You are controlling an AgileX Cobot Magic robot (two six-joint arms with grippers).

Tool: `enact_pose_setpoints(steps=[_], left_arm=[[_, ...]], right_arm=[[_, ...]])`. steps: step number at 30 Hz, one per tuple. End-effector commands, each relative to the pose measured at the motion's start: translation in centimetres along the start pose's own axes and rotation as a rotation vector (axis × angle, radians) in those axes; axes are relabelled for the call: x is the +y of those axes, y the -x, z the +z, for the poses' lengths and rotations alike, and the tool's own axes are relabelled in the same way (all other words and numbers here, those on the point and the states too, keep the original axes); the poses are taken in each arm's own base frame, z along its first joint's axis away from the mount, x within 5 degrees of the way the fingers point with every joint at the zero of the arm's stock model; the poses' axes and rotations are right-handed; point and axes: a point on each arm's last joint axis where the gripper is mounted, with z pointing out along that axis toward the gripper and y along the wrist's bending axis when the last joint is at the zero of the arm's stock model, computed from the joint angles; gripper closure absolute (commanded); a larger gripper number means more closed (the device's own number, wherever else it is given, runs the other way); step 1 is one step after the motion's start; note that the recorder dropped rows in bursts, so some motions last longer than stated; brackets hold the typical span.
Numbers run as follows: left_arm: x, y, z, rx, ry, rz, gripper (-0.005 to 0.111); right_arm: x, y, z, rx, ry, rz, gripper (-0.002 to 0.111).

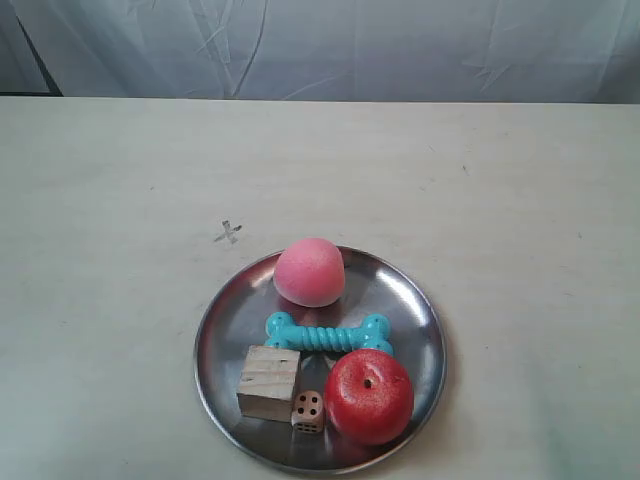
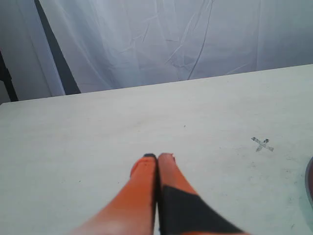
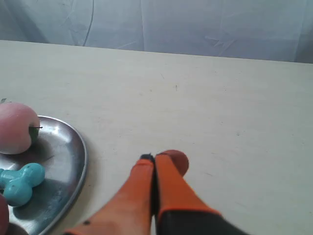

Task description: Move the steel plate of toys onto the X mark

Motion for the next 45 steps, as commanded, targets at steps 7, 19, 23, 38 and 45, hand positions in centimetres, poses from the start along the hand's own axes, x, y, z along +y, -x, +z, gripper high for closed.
enact_pose_setpoints(steps=[7, 19, 23, 38, 45], left_arm=[[0.0, -0.1, 0.0, -0.002, -0.001, 0.003, 0.107], [0.3, 1.2, -0.1, -0.138, 0.066, 0.41, 0.107], [0.1, 2.1, -0.3, -0.239, 0.064, 0.456, 0.107], [0.7, 3.8, -0.9, -0.46, -0.062, -0.611, 0.107], [1.4, 4.2, -1.2, -0.539, -0.061, -0.821, 0.107]], right_arm=[[0.0, 0.0, 0.0, -0.012, -0.006, -0.003, 0.108], [-0.1, 0.0, 0.0, -0.014, -0.008, -0.008, 0.108], [-0.1, 0.0, 0.0, -0.017, -0.013, -0.017, 0.108], [-0.4, 1.0, -0.1, -0.127, -0.054, -0.08, 0.108], [0.3, 2.6, -0.4, -0.284, 0.133, 0.633, 0.108]])
